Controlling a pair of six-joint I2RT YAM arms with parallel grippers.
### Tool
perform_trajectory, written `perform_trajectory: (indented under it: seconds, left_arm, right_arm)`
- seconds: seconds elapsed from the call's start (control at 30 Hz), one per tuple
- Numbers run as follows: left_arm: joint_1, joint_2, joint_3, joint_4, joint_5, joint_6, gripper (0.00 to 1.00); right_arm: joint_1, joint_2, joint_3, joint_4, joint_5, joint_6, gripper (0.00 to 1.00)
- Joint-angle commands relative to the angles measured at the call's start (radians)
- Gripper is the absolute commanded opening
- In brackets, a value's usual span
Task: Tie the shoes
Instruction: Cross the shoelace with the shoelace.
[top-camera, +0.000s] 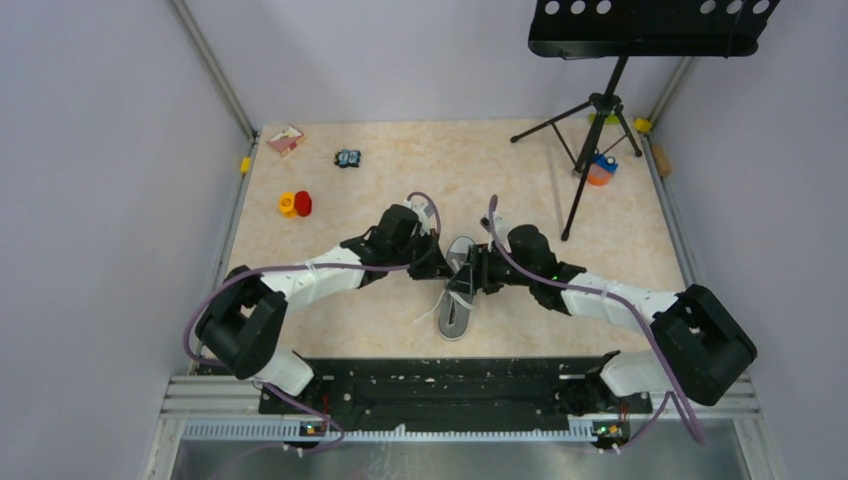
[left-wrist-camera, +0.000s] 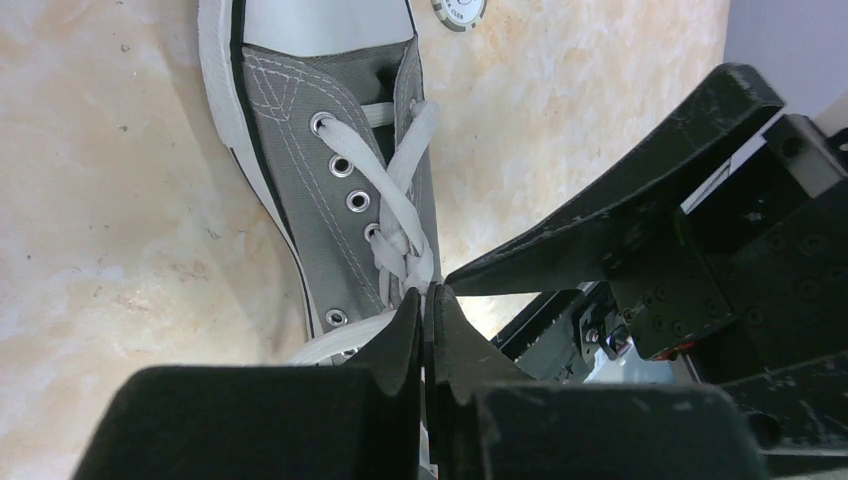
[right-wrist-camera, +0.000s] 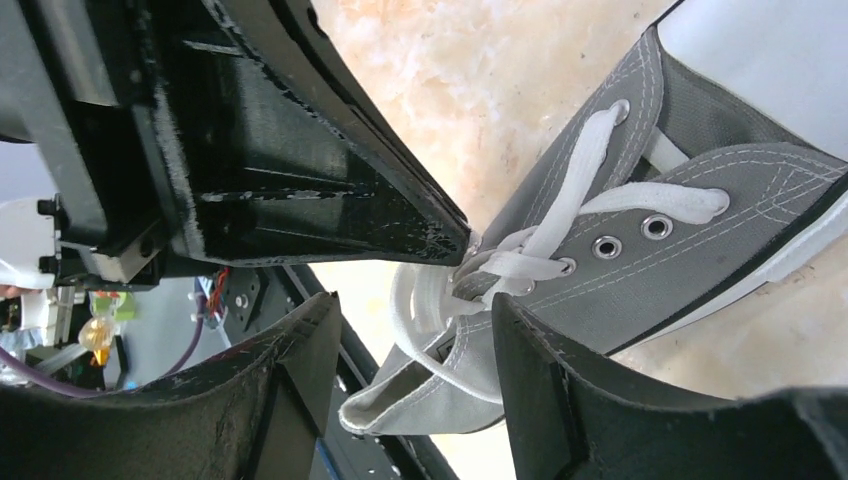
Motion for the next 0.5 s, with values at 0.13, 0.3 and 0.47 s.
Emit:
perform_trajectory:
  seconds: [0.13,0.3,0.47]
  left_arm:
    - [-0.005,0.000,0.030,0.017,-0.007,0.008,0.00]
    - [-0.005,0.006,0.033,0.016,-0.003,0.008,0.00]
    - [-0.007,0.005,0.035,0.012,-0.002,0.012,0.00]
  right_arm:
    - [-0.007,0.049,0.047,0.043,-0.033,-0.028,0.51]
    - [-0.007,0.058,0.047,0.050,-0.037,-0.030,0.47]
    - [-0.005,0.068,0.051,0.063,-0.044,-0.028,0.46]
